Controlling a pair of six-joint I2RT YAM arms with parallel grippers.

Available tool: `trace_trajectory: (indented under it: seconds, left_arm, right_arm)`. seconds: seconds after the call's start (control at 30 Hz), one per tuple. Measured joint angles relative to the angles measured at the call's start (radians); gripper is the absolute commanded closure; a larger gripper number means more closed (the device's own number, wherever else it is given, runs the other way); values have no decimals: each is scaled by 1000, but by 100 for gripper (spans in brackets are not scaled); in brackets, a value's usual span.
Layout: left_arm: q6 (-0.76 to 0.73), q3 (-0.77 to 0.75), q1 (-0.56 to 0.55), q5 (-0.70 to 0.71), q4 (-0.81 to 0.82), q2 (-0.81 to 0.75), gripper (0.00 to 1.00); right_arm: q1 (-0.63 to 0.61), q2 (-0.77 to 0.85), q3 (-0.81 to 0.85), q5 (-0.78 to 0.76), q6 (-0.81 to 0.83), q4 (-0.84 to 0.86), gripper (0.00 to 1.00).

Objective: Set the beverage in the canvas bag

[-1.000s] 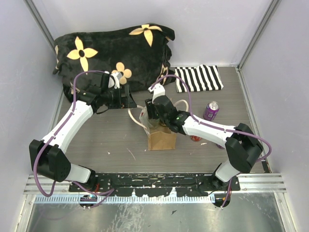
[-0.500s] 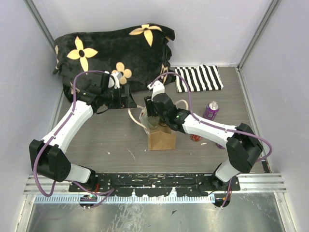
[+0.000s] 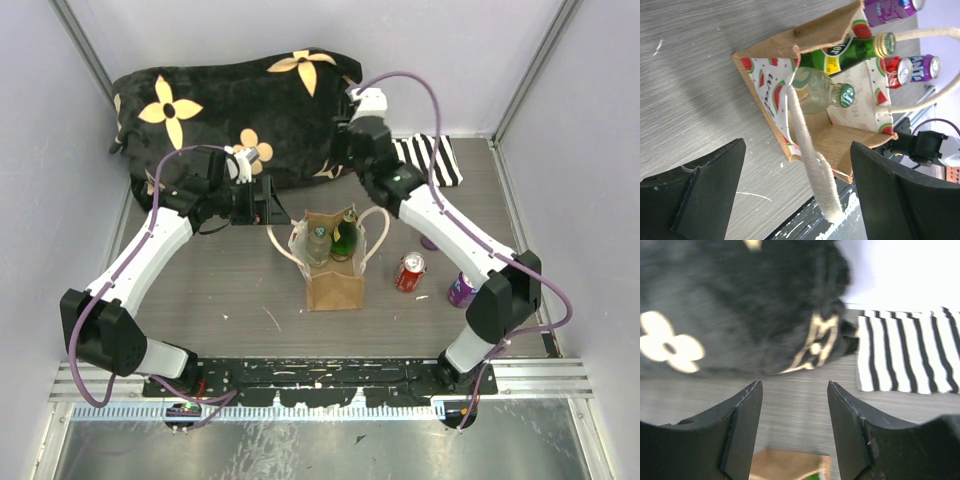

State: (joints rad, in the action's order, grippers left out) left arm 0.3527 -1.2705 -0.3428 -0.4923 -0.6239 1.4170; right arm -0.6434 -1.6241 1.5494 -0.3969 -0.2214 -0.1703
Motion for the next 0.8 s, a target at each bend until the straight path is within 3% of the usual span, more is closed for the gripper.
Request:
trace_trajectory:
  seconds: [0.3, 0.43, 0.8]
  left_arm:
    - [-4, 0, -7, -101, 21, 0, 8]
    - [-4, 0, -8, -102, 21, 0, 8]
    - [-4, 0, -8, -102, 29, 1, 8]
  right_arm:
    - [310, -32, 39, 52, -68, -398, 35]
    - [393, -34, 21, 79, -73, -536, 33]
    - [536, -34, -26, 127, -58, -698, 27]
